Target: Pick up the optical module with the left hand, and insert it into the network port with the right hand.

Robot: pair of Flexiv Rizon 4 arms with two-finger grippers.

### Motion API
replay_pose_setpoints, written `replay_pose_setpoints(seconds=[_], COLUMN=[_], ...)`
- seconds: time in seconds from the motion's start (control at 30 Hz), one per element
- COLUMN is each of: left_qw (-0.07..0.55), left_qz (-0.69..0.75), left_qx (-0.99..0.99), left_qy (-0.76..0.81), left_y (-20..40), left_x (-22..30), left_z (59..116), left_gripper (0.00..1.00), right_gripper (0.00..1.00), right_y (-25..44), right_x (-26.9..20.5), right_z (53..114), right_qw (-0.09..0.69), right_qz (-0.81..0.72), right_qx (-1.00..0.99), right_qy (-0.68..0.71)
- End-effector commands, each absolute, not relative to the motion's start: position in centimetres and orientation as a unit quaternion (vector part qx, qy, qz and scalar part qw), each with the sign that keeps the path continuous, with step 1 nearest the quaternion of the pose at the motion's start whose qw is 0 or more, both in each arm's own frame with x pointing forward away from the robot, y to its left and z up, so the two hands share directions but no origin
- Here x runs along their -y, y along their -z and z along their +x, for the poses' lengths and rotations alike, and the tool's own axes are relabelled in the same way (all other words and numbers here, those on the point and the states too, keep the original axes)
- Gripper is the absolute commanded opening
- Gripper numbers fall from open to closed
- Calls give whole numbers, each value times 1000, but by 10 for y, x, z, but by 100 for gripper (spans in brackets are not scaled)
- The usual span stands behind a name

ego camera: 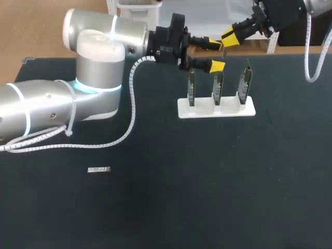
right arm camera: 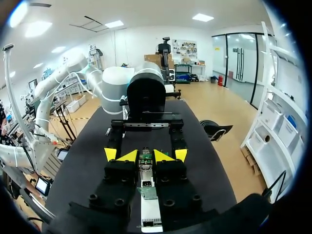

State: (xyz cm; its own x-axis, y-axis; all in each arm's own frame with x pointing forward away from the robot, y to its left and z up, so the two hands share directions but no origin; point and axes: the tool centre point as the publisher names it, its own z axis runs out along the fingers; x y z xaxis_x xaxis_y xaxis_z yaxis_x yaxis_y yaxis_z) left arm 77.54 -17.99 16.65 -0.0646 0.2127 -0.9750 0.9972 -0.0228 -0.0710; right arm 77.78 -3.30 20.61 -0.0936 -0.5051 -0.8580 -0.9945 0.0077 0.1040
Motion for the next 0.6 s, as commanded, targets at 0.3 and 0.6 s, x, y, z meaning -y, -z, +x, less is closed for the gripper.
replay_pose_setpoints(seconds=[0.3,0.6], left_qw=[380,348], left_qz=[569,599], left_qx=[-614,-625], left_qy=[393,361], left_y=[-170,-166], left_x=[153,152], left_z=[769,771], left_gripper=[100,100], right_gripper=[0,0], right_y=[-209,-209], right_x=[38,40], right_z=[778,776], right_qw=[321,323], right_qz=[-595,-594], right_qx=[-630,-631], right_qy=[-382,-381])
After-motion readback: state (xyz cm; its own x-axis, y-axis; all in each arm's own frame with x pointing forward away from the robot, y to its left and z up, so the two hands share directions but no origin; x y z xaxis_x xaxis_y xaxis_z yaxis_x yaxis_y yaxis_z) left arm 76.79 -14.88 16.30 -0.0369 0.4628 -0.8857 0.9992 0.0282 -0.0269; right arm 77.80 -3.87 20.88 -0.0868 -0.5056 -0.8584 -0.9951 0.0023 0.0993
